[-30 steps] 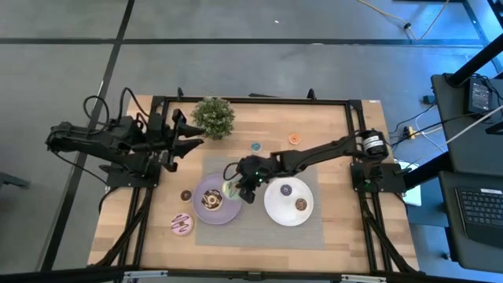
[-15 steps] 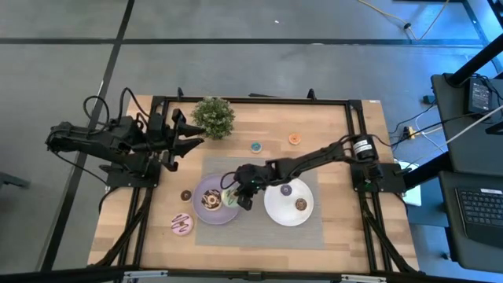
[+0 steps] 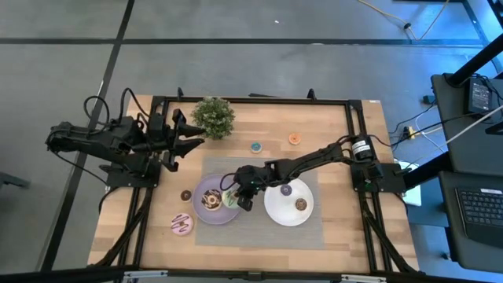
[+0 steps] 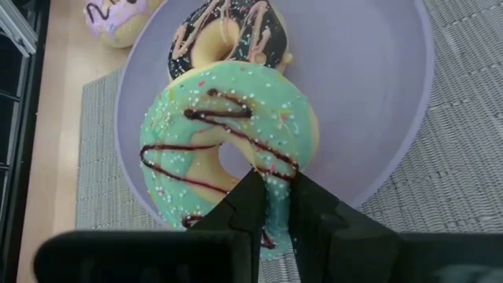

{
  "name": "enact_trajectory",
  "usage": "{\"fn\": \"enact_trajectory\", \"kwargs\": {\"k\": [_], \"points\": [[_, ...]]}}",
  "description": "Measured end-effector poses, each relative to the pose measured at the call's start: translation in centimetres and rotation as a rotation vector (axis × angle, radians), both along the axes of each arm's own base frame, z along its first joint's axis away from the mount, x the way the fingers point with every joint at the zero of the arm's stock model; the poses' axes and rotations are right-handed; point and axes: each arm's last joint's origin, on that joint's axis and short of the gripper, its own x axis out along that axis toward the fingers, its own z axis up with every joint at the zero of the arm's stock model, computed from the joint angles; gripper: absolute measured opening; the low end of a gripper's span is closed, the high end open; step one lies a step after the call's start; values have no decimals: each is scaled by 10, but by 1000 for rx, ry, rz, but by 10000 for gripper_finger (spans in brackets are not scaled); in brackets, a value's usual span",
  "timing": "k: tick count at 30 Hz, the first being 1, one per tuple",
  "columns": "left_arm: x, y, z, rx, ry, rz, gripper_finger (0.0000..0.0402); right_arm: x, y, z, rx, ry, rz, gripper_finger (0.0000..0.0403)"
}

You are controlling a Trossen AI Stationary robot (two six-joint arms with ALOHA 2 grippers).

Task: Pick & Place donuts
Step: Put the large green donut on the purple plate

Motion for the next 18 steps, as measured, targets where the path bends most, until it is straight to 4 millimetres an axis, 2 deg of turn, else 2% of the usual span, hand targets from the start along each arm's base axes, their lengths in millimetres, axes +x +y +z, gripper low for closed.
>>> {"fn": "enact_trajectory", "kwargs": {"k": [14, 18], "points": [[0, 0, 0, 1, 4, 0, 143, 0, 0, 0, -19, -3, 21, 54], [0, 0, 0, 1, 4, 0, 143, 0, 0, 0, -19, -3, 22, 71]]}}
